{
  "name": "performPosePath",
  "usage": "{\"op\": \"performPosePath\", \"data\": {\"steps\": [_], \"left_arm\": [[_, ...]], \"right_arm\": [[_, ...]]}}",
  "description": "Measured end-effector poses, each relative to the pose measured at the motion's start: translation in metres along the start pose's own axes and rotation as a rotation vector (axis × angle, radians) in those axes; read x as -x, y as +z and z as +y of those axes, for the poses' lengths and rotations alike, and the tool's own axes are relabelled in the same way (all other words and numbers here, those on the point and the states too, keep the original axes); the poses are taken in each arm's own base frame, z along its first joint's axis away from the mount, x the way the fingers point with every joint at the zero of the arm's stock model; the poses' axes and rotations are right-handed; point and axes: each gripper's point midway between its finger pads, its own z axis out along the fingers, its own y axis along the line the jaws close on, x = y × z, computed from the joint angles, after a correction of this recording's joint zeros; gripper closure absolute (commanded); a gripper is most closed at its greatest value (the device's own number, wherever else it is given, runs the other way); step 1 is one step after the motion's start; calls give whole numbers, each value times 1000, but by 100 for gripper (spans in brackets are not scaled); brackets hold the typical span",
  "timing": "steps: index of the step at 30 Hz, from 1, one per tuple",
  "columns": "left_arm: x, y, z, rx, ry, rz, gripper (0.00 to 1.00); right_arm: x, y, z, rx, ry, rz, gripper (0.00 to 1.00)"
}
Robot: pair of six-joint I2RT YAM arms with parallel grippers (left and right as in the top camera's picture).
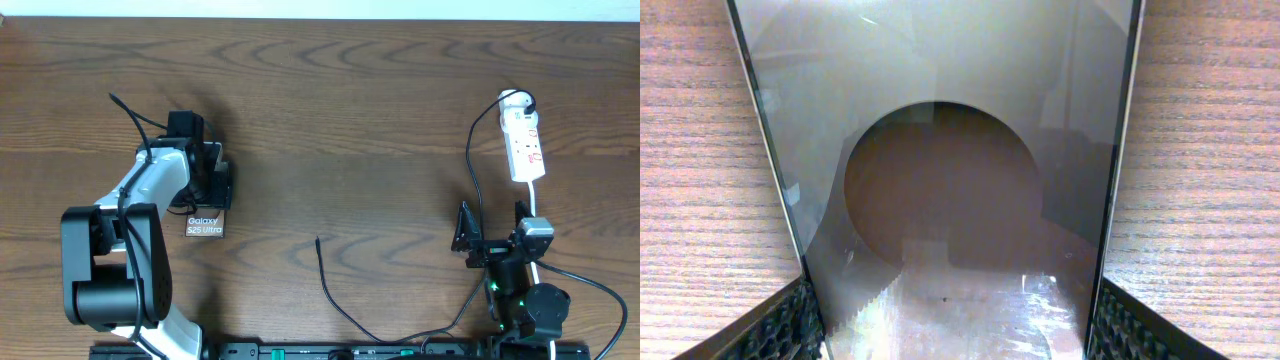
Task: Plug charger to phone and switch on socket
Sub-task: 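Lower the left gripper and close it on the phone's sides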
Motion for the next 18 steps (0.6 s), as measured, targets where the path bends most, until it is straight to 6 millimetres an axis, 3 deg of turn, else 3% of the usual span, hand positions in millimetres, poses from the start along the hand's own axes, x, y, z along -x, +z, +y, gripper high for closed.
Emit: {"op": "performPosePath", "data": {"steps": [18], "left_arm": [[-1, 0, 0, 1, 0, -12, 55]], "right_arm": [[0, 0, 0, 0, 0, 0, 1]]}}
